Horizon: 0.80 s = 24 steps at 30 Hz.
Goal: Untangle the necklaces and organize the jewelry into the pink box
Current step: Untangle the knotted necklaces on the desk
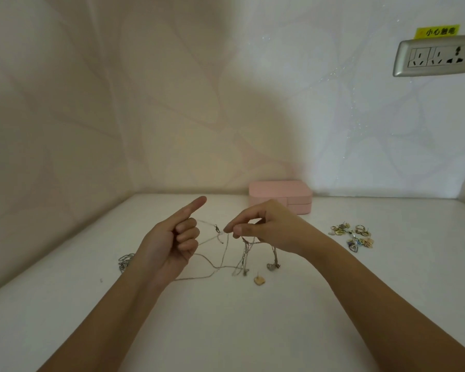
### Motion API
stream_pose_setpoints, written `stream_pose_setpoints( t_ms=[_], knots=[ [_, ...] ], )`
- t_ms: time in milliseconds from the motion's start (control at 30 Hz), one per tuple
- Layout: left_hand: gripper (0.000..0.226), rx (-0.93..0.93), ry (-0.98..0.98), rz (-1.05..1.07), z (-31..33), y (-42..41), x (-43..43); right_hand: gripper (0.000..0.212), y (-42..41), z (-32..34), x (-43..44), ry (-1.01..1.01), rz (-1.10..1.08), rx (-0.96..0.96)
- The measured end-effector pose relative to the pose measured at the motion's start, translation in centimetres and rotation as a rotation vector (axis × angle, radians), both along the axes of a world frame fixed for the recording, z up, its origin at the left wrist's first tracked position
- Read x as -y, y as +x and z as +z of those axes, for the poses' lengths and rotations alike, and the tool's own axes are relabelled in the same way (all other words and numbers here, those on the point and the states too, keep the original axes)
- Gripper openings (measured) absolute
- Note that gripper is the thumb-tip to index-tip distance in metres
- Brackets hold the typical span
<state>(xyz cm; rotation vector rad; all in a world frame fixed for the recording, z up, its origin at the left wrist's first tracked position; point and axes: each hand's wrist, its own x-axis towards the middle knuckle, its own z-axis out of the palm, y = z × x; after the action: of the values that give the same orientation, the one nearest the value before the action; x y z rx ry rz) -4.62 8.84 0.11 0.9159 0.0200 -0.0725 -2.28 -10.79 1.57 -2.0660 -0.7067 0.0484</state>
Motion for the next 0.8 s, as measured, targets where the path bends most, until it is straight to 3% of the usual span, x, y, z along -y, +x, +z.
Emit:
stream_pose_setpoints(
  t_ms=[300,533,633,733,800],
  knots=[
    [0.037,0.217,0.313,0.044,1.1,-1.1,-0.3,0.011,0.2,0.2,1.0,-0.041,0.043,-0.159],
    [0.034,0.237,0.340,-0.112,2.2,-2.0,-0.9,0.012,0.8,0.7,2.2,0.126,0.021,-0.174],
    [0.043,0.222,0.307,-0.147,2.1,-1.9,-0.9,0.019,0.8,1.0,2.6,0.155,0.046,-0.202],
    [0.054,0.289,0.281,-0.202,2.0,-1.7,-1.6,0.006,0.8,1.3,3.1,0.136,0.060,-0.203],
    [0.069,0.330,0.308,-0.272,2.0,-1.6,-2.2,0.013,1.0,1.3,3.5,0.136,0.070,-0.197]
  ],
)
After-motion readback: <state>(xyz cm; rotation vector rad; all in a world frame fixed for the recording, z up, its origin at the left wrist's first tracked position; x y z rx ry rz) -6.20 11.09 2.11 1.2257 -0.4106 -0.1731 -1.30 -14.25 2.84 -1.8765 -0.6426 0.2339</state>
